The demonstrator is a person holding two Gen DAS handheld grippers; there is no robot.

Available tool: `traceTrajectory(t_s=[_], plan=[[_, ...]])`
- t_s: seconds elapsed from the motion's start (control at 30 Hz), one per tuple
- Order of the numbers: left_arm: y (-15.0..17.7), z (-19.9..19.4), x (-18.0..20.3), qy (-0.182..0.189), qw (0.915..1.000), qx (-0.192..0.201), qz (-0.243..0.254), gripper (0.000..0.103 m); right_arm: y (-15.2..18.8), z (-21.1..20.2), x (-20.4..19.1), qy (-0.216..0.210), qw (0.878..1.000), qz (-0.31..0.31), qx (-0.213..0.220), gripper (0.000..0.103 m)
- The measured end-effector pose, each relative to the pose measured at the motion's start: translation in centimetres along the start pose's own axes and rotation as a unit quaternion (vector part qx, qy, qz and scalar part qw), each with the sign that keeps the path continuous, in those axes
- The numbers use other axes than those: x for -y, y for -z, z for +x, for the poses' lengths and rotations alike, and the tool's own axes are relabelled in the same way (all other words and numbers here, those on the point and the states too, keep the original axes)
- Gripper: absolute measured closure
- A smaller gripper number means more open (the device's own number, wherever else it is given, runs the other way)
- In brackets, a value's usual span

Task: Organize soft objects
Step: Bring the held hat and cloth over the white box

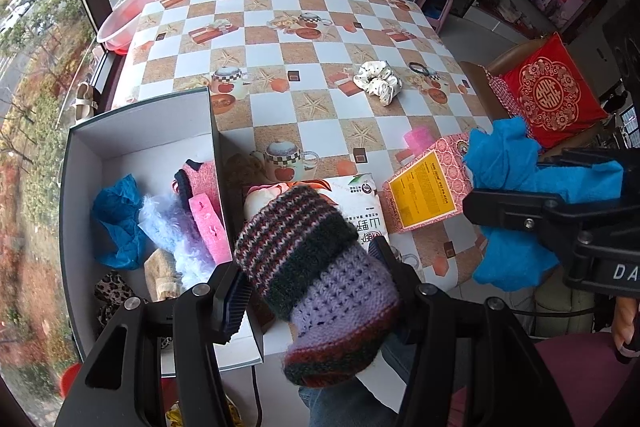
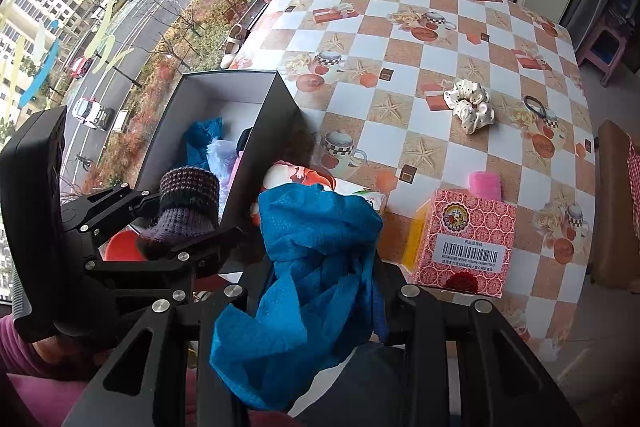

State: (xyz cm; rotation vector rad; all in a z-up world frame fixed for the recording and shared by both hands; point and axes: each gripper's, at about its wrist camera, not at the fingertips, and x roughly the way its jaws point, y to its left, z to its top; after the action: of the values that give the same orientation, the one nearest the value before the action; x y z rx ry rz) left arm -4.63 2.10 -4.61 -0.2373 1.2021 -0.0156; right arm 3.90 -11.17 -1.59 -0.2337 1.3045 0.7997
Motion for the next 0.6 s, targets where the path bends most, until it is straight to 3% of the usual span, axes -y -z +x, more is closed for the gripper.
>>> traceTrajectory(t_s=[0.6], plan=[[1.6,-1.3,-3.7,-0.01,0.9989,0.014,-0.043,0.043,-0.5,1.3,-3.3,-0.003,0.999,-0.033,-0.013,0.065]])
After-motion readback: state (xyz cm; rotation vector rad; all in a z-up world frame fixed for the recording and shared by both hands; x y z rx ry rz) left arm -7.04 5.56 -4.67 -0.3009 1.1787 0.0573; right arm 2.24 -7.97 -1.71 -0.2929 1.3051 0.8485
